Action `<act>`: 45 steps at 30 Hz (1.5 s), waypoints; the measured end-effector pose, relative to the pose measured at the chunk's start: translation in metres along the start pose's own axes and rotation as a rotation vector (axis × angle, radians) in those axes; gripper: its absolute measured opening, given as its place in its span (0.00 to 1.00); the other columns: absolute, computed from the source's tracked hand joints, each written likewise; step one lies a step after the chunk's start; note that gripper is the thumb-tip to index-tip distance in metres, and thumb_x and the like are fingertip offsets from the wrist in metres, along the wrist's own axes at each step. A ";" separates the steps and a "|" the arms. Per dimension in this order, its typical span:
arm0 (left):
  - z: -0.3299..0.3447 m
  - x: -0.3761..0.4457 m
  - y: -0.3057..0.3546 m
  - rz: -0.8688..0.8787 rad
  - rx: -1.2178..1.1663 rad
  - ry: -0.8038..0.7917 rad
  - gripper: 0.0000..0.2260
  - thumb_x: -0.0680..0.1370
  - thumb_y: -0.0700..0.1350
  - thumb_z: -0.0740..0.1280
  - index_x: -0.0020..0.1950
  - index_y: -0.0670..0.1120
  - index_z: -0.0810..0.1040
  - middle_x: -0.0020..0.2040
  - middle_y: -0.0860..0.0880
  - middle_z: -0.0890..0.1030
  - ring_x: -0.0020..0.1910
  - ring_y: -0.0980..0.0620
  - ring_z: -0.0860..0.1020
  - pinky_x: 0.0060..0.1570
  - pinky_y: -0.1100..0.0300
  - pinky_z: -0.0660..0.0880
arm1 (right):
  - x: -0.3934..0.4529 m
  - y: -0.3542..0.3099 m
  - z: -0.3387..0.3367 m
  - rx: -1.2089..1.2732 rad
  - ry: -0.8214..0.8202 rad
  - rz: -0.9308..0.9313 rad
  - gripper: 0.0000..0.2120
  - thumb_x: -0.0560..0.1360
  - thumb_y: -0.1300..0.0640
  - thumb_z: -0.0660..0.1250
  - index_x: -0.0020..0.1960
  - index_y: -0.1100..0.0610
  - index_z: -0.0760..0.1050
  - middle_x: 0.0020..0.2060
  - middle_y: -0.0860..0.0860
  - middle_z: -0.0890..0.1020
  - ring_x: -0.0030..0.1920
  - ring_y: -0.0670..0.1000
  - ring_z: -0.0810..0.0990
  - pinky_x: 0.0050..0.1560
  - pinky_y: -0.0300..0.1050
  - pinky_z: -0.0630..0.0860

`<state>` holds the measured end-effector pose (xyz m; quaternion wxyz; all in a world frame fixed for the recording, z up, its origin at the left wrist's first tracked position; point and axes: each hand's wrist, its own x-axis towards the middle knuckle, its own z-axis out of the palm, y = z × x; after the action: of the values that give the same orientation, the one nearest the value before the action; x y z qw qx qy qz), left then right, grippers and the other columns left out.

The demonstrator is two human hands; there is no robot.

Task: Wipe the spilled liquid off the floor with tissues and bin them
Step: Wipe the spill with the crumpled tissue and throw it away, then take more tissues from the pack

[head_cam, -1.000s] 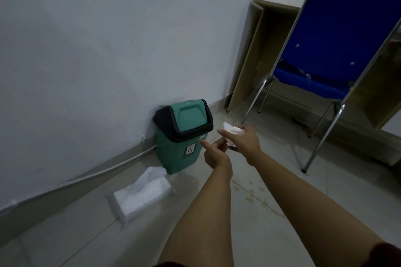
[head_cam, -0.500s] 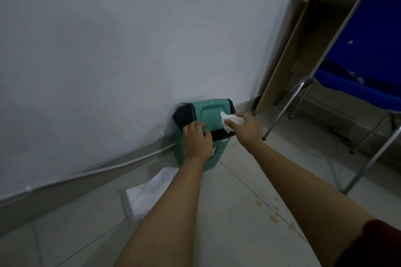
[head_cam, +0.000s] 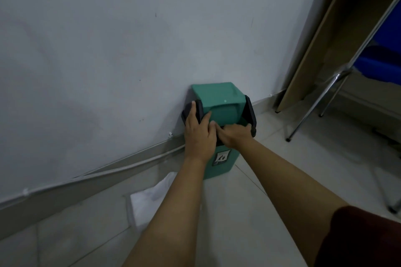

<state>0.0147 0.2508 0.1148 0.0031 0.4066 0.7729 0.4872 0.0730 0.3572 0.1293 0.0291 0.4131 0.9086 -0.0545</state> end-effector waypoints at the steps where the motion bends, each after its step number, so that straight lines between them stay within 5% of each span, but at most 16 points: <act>1: 0.003 -0.001 0.000 0.005 -0.012 0.017 0.18 0.82 0.47 0.56 0.71 0.46 0.70 0.79 0.49 0.46 0.78 0.48 0.47 0.75 0.55 0.46 | 0.002 0.000 -0.001 -0.029 -0.036 0.011 0.38 0.78 0.35 0.37 0.59 0.57 0.78 0.60 0.59 0.79 0.62 0.59 0.74 0.67 0.63 0.55; 3: 0.005 -0.001 0.000 0.002 -0.034 0.039 0.16 0.82 0.46 0.56 0.69 0.46 0.72 0.79 0.49 0.48 0.77 0.49 0.49 0.76 0.55 0.49 | 0.004 0.000 -0.002 -0.022 -0.052 0.002 0.38 0.78 0.34 0.38 0.59 0.57 0.78 0.60 0.59 0.78 0.62 0.59 0.74 0.67 0.62 0.55; 6: 0.001 0.002 0.002 -0.025 -0.156 0.073 0.11 0.81 0.44 0.58 0.59 0.46 0.76 0.78 0.48 0.54 0.77 0.51 0.53 0.72 0.60 0.52 | 0.000 0.007 -0.001 0.113 0.024 -0.079 0.30 0.80 0.38 0.44 0.45 0.56 0.77 0.47 0.57 0.80 0.54 0.58 0.77 0.62 0.57 0.61; 10: -0.013 0.006 0.007 -0.073 -0.339 0.156 0.09 0.81 0.43 0.58 0.59 0.45 0.72 0.66 0.45 0.69 0.66 0.50 0.69 0.67 0.60 0.65 | -0.022 0.019 0.007 0.617 0.469 -0.295 0.13 0.79 0.52 0.60 0.43 0.60 0.77 0.41 0.53 0.77 0.45 0.53 0.75 0.48 0.50 0.72; 12: -0.018 0.004 0.007 -0.258 -0.446 0.305 0.10 0.80 0.42 0.58 0.60 0.43 0.72 0.61 0.43 0.72 0.56 0.49 0.72 0.56 0.60 0.69 | -0.038 0.015 0.013 0.620 0.676 -0.339 0.08 0.76 0.53 0.61 0.42 0.56 0.74 0.39 0.49 0.73 0.43 0.49 0.71 0.45 0.46 0.68; 14: -0.023 -0.005 -0.006 -0.484 -0.413 0.367 0.11 0.80 0.40 0.58 0.61 0.40 0.72 0.61 0.39 0.72 0.57 0.43 0.73 0.53 0.58 0.68 | -0.054 0.004 0.025 0.567 0.733 -0.380 0.07 0.75 0.53 0.61 0.39 0.54 0.70 0.36 0.48 0.70 0.40 0.48 0.68 0.42 0.45 0.65; 19: -0.041 -0.061 -0.064 -0.691 -0.112 0.150 0.12 0.79 0.39 0.59 0.60 0.37 0.74 0.62 0.36 0.74 0.61 0.38 0.73 0.60 0.51 0.69 | -0.087 -0.029 0.081 0.581 0.436 -0.438 0.05 0.75 0.54 0.62 0.41 0.54 0.69 0.38 0.50 0.72 0.40 0.50 0.71 0.42 0.50 0.71; 23: -0.055 -0.111 -0.100 -0.792 0.098 -0.046 0.16 0.77 0.40 0.63 0.66 0.42 0.71 0.67 0.39 0.70 0.67 0.40 0.69 0.64 0.51 0.67 | -0.097 -0.050 0.114 0.569 0.050 -0.230 0.13 0.74 0.60 0.64 0.58 0.56 0.73 0.56 0.54 0.75 0.54 0.53 0.75 0.55 0.49 0.74; 28: -0.070 -0.107 -0.103 -0.613 0.138 -0.280 0.34 0.72 0.56 0.71 0.74 0.47 0.63 0.72 0.44 0.68 0.71 0.42 0.66 0.70 0.48 0.64 | -0.114 -0.073 0.142 0.624 0.089 0.020 0.13 0.73 0.62 0.64 0.57 0.57 0.70 0.58 0.55 0.72 0.57 0.56 0.74 0.59 0.49 0.73; 32: -0.068 -0.102 -0.100 -0.570 0.251 -0.353 0.22 0.74 0.54 0.69 0.66 0.48 0.73 0.64 0.46 0.77 0.64 0.44 0.74 0.65 0.52 0.68 | -0.135 -0.081 0.177 0.479 0.038 -0.111 0.16 0.75 0.57 0.63 0.63 0.53 0.70 0.64 0.54 0.71 0.62 0.55 0.70 0.65 0.47 0.67; 38: -0.063 -0.100 -0.099 -0.559 0.082 -0.151 0.09 0.77 0.43 0.67 0.53 0.38 0.80 0.54 0.40 0.82 0.54 0.42 0.78 0.54 0.57 0.72 | -0.152 -0.080 0.205 0.350 -0.008 -0.278 0.27 0.79 0.47 0.57 0.76 0.47 0.56 0.77 0.53 0.56 0.76 0.53 0.54 0.75 0.56 0.46; 45: -0.075 -0.073 -0.089 -0.382 -0.024 0.009 0.05 0.78 0.38 0.63 0.42 0.41 0.71 0.42 0.43 0.73 0.43 0.48 0.69 0.37 0.62 0.60 | -0.156 -0.069 0.211 0.264 -0.080 -0.259 0.28 0.79 0.47 0.56 0.77 0.42 0.51 0.78 0.51 0.48 0.78 0.52 0.48 0.74 0.61 0.44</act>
<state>-0.0221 0.1316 0.0584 0.0968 0.2500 0.8302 0.4887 0.1257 0.1698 -0.0593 0.0037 0.2904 0.9373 -0.1927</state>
